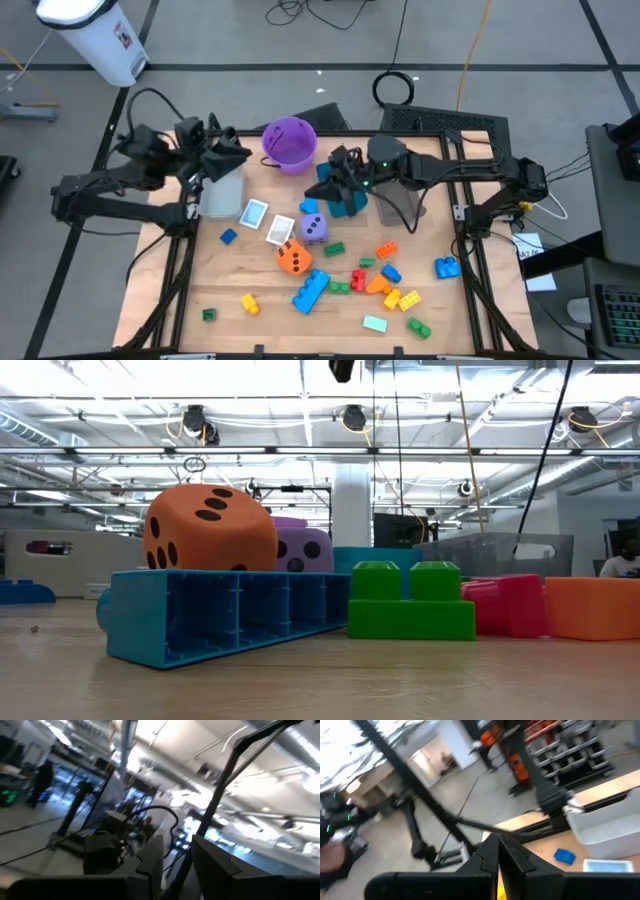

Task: Pick & Place Toys
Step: Put the brown deck of cards into the black bin

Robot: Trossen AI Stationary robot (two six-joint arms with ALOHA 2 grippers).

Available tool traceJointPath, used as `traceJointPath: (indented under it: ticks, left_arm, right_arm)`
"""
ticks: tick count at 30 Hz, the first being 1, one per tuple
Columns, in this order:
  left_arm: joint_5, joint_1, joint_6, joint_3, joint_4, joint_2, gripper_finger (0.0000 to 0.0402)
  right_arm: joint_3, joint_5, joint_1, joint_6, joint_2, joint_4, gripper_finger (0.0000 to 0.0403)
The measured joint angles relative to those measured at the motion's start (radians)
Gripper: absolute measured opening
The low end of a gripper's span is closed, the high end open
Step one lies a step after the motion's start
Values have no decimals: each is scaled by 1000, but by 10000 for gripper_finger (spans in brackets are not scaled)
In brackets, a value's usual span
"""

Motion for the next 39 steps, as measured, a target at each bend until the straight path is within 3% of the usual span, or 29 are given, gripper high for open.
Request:
traceJointPath:
  ticks: [5, 10, 20, 28, 32, 35, 39]
  left_arm:
    - [-129, -106, 57, 173, -325, 35, 106]
    - [-216, -186, -38, 331, -726, 59, 106]
    - [-480, -421, -321, 367, -1098, 66, 106]
    - [-636, -647, -509, 285, -1167, 70, 106]
    - [-759, -765, -580, 209, -1164, 71, 106]
    - [-797, -837, -639, 133, -1160, 70, 106]
    - [-866, -943, -766, 5, -1125, 66, 106]
  right_arm:
    - [0, -20, 0, 10, 0, 3, 4]
    - [0, -20, 0, 27, 0, 3, 4]
    - [0, -79, 1, 65, 0, 101, 4]
    - [0, -106, -1, 153, 0, 278, 4]
    - [0, -124, -1, 216, 0, 413, 4]
    - [0, -123, -1, 205, 0, 473, 4]
    - [-1, -38, 0, 184, 0, 552, 4]
